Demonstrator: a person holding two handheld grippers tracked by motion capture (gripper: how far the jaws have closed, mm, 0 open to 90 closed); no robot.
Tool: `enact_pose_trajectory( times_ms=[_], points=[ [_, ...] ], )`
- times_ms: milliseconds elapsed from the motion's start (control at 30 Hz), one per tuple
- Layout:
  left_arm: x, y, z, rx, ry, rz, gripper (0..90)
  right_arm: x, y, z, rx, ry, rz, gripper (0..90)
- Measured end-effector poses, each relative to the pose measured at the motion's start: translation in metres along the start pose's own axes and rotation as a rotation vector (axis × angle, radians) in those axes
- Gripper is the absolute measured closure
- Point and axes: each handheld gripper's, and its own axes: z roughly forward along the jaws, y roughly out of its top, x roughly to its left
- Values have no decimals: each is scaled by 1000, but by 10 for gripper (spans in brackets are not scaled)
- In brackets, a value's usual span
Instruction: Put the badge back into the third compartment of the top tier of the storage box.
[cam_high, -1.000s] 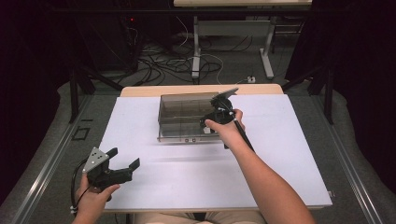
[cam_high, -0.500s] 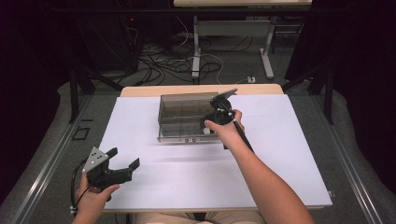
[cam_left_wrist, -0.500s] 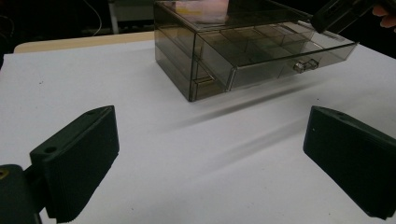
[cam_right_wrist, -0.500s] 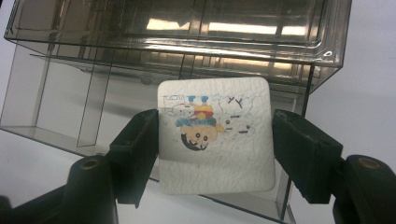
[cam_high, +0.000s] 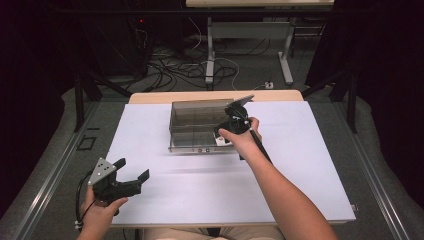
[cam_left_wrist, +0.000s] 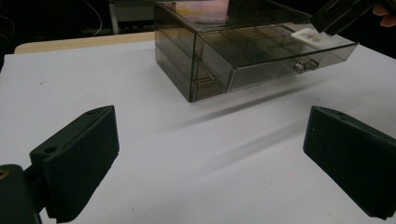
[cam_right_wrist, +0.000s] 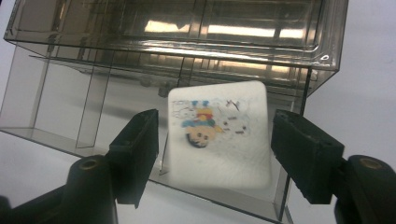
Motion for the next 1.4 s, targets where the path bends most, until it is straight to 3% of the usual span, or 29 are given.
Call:
enact_pose_trajectory(
  times_ms=[167, 567, 633, 767, 1133, 1400],
  points=[
    [1, 0, 0, 3, 2, 7, 37, 4, -1, -2, -9, 3, -17, 269],
    [-1, 0, 1, 2, 0, -4, 37, 14, -10, -5, -64, -20, -163, 149],
    [-1, 0, 1, 2, 0, -4, 37, 16, -11, -6, -70, -46, -184, 143],
    [0, 0, 1, 5, 0, -1, 37, 15, -14, -7, -98, -75, -232, 0],
    [-1, 0, 1, 1, 1, -5, 37, 9, -21, -20, -176, -137, -312, 0],
    [-1, 0, 2, 2, 1, -8, 37, 2, -32, -31, -230, -140, -347, 0]
  ],
)
